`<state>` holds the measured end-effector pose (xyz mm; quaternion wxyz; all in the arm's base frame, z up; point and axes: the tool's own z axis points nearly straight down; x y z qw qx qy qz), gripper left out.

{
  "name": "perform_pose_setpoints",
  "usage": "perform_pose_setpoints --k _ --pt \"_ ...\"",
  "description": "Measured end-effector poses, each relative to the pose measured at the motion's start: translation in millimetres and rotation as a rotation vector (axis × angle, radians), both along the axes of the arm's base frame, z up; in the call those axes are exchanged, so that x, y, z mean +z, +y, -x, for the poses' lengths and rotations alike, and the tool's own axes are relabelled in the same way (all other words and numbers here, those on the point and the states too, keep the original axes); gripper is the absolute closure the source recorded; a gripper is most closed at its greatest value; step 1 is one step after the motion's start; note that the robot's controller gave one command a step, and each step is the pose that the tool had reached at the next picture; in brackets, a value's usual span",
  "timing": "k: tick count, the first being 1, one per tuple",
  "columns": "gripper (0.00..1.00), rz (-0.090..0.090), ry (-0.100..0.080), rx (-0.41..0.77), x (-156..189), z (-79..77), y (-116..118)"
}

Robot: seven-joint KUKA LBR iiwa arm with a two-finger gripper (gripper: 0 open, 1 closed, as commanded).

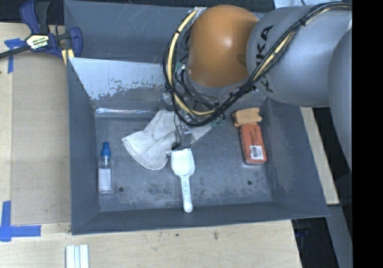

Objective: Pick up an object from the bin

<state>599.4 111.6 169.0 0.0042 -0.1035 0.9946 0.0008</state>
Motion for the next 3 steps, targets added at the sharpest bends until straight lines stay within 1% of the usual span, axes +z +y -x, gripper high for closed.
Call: perform_pose_setpoints --k 1,2,3 --pt "0.00 0.002 0.006 0.002 -14 1.0 -4" --pt "0.00 0.003 0.008 0.283 -35 2.2 -5" --pt "1.00 0.001 0.000 0.315 -91 -5.1 2"
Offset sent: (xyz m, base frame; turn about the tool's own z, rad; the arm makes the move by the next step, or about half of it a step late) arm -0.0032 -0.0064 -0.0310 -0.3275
